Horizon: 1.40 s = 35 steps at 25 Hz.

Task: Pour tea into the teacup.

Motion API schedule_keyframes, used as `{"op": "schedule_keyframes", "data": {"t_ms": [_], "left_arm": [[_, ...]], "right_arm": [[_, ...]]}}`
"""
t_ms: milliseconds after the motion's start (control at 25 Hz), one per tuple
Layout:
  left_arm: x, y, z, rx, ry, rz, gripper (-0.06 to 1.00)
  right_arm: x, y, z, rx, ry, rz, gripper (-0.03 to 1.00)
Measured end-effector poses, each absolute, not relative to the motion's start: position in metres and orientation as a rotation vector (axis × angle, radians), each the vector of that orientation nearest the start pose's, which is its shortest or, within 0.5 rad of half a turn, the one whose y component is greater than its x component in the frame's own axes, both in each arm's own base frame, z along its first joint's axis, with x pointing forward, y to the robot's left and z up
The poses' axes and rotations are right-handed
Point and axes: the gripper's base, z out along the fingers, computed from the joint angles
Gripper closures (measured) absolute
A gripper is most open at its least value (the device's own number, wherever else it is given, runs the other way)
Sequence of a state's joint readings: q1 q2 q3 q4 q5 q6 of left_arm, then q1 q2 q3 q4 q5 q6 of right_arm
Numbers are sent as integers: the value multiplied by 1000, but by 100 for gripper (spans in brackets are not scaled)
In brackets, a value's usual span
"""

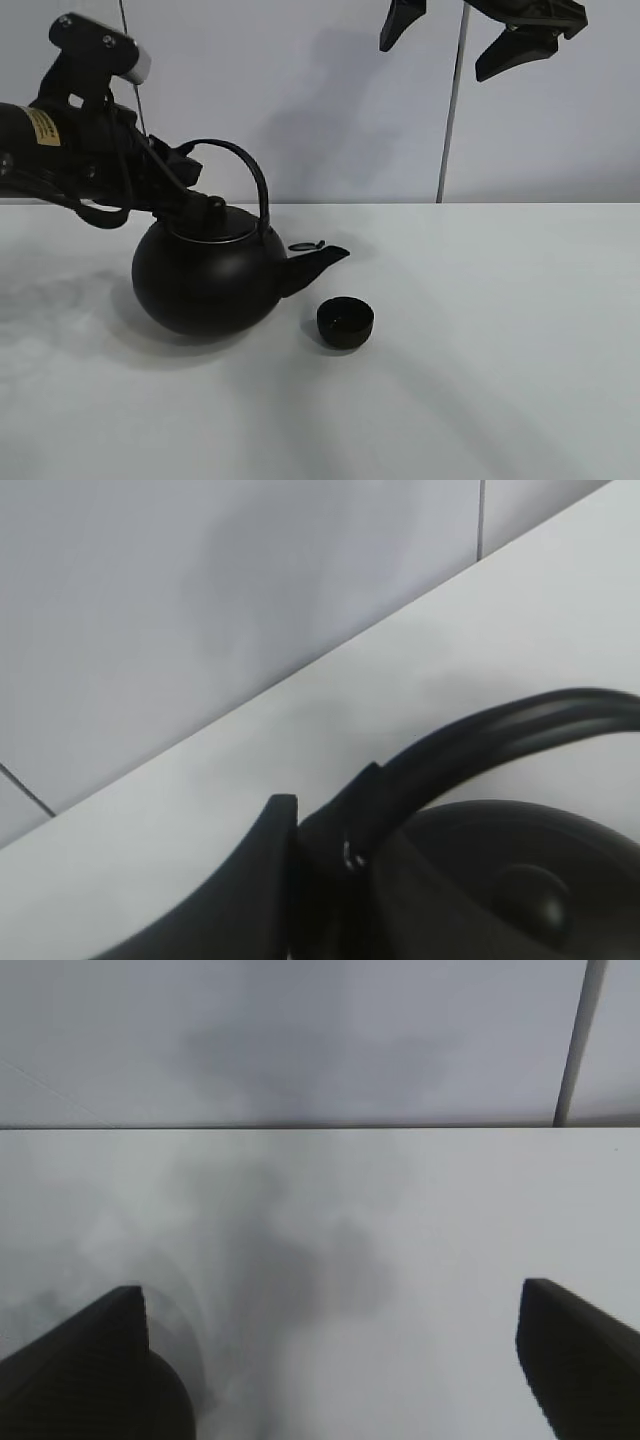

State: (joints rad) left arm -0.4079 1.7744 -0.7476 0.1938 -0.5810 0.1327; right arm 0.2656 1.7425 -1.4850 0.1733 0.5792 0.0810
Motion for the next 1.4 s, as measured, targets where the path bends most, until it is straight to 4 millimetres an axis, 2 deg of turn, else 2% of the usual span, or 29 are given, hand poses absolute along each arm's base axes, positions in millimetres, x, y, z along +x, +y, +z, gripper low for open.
{"op": "schedule_keyframes", "data": {"t_ms": [120,440,1400], "left_arm": [[315,-148,163,750,1812,-176,83],[326,-153,164,759,1790,-166,83],[324,-169,164,961,1718,-67,83]], "right_arm": [[387,114,313,-94,2334,357,27],[387,114,313,-94,2334,357,27],[387,114,313,-92,2333,360,27]]}}
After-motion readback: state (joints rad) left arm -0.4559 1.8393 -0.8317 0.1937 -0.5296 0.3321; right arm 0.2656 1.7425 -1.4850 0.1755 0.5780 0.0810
